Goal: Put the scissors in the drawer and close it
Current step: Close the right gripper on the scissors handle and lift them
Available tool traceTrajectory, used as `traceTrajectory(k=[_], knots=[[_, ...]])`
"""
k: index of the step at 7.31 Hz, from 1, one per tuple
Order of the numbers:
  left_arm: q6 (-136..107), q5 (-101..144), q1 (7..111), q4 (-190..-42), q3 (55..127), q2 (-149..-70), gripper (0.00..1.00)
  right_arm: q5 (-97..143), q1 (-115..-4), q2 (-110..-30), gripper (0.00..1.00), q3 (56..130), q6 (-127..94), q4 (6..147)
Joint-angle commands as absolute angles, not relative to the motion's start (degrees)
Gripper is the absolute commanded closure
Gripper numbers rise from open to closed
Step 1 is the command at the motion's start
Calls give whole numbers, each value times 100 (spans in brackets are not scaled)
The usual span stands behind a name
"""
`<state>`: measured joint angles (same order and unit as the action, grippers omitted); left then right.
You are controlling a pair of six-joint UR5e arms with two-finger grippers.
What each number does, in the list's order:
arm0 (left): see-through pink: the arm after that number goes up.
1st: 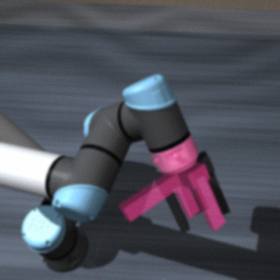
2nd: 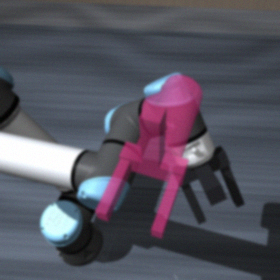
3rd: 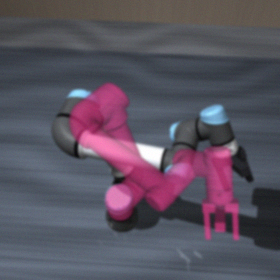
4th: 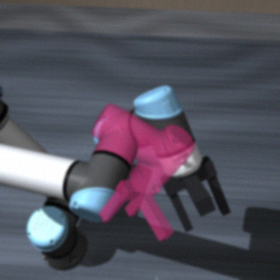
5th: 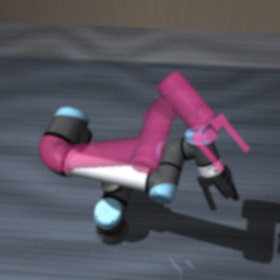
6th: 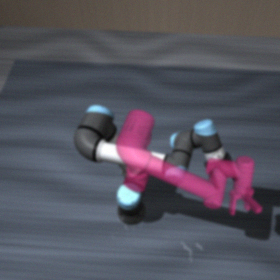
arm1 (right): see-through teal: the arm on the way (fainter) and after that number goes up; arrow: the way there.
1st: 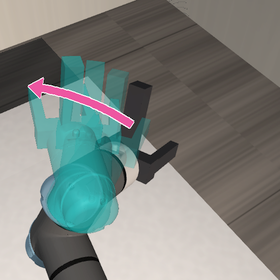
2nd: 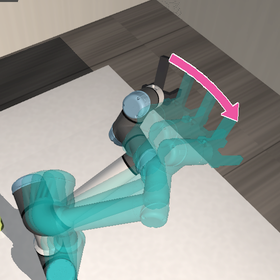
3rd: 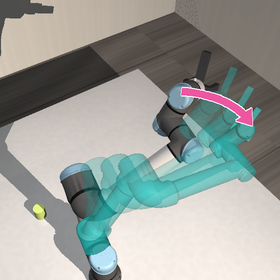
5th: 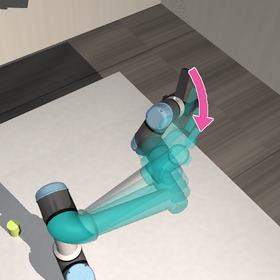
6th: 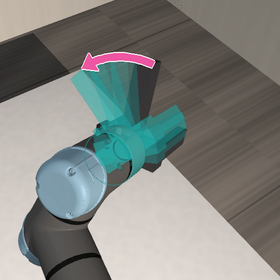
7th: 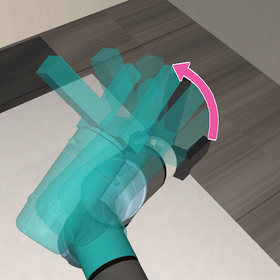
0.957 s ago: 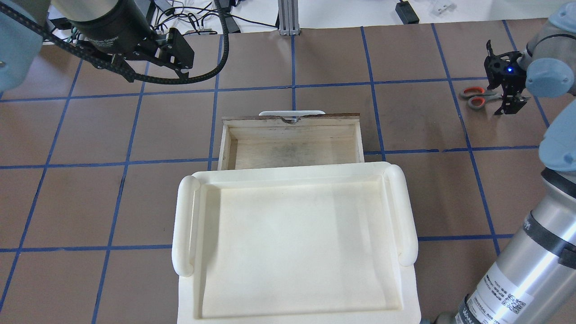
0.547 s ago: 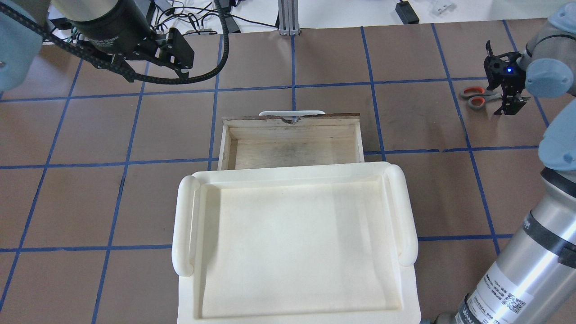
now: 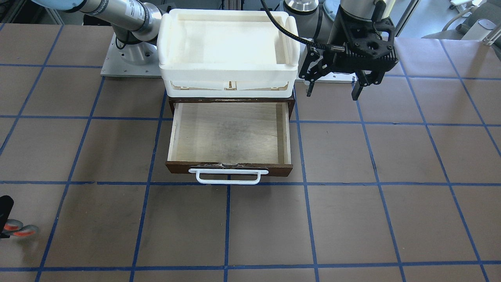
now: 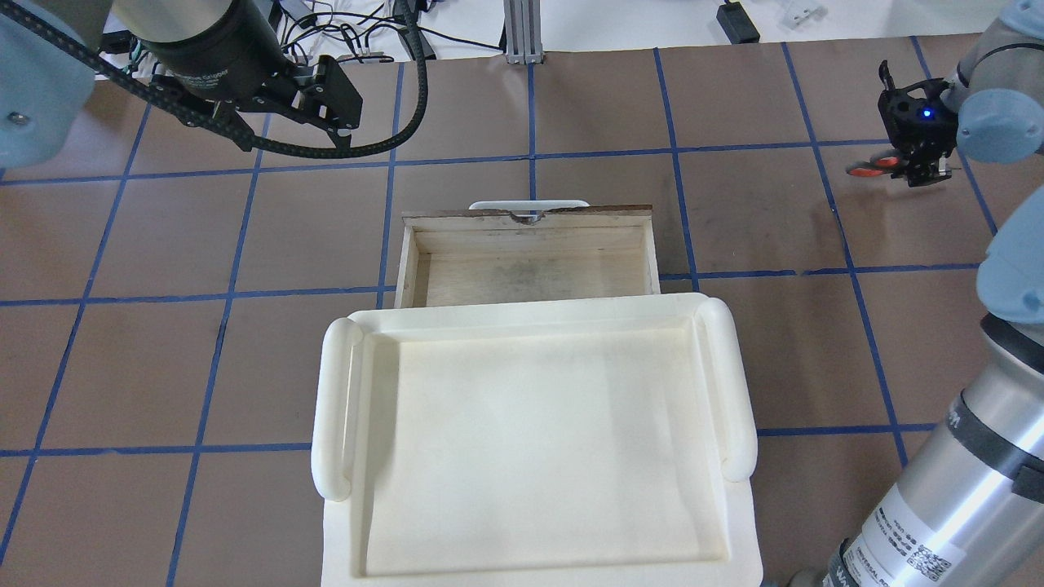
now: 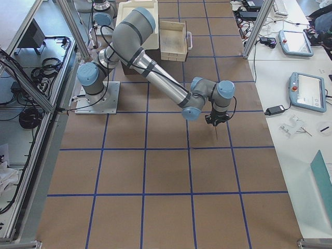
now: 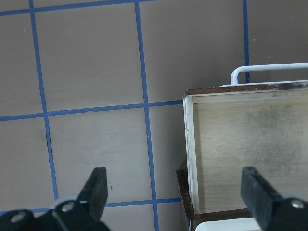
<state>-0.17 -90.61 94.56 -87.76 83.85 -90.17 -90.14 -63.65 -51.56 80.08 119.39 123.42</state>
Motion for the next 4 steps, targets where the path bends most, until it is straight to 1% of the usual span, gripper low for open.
traceTrajectory(k=[1,2,3,4], knots=[[-18,-9070,9466,-8772,8385,-9026,0,-9114,-6565,-5711,100,8007,11866,11937],[-18,-9062,9466,-8780,8385,-9009,0,-9236,-6679,-5983,100,8007,11839,11718],[-18,-9070,9466,-8772,8385,-9017,0,-9255,-6915,-6507,100,8007,11430,11133],[-18,-9070,9457,-8771,8385,-9009,0,-9194,-7143,-7000,100,8042,10503,10387]])
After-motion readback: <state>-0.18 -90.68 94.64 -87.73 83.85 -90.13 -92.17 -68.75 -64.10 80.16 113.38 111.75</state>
